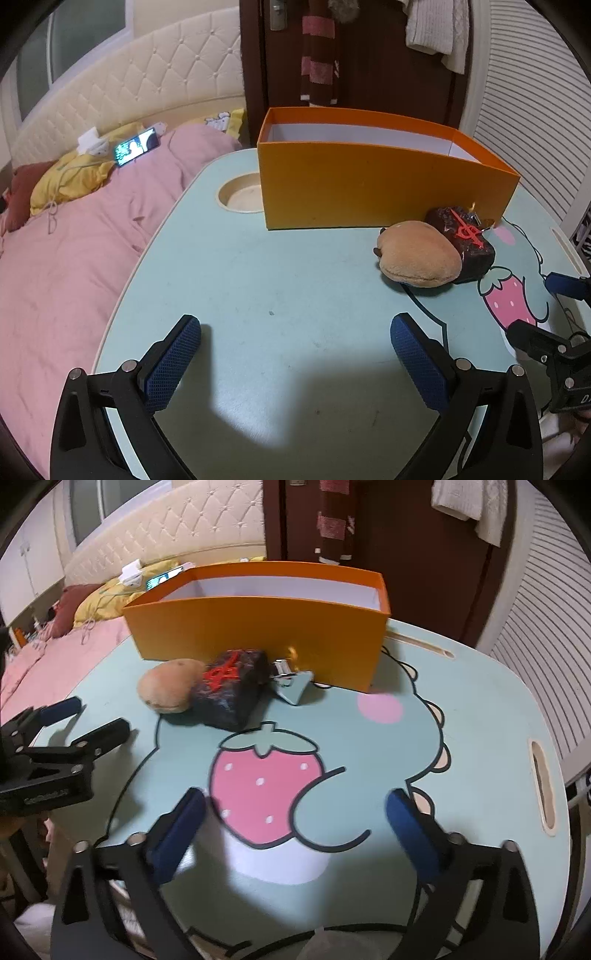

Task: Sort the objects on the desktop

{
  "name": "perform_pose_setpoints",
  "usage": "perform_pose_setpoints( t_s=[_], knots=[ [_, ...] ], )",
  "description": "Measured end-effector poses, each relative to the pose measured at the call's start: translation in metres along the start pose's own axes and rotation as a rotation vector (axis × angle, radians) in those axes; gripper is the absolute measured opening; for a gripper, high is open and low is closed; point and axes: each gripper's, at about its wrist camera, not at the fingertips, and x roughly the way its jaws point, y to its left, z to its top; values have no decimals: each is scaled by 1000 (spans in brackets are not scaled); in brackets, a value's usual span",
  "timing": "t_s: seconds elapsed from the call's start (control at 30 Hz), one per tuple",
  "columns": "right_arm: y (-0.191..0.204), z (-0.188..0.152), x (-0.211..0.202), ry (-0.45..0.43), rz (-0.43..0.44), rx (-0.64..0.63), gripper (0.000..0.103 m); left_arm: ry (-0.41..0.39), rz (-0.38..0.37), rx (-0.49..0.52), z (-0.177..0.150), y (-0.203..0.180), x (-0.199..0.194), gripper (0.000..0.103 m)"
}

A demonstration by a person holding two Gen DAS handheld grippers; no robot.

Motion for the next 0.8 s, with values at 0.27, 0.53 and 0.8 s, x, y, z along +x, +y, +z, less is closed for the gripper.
perform_pose_setpoints(
  t_s=[0.27, 0.53, 0.8],
  knots=[
    [1, -8, 2, -11, -7, 7, 103, -3, -9, 8, -3, 3, -1, 102],
    [-10, -4, -2, -32, 63, 38, 103, -31, -134, 33, 8, -3, -17, 85],
    [-38, -11, -11, -89, 152, 129, 102, -3, -224, 47, 40, -27, -1, 79]
  ],
)
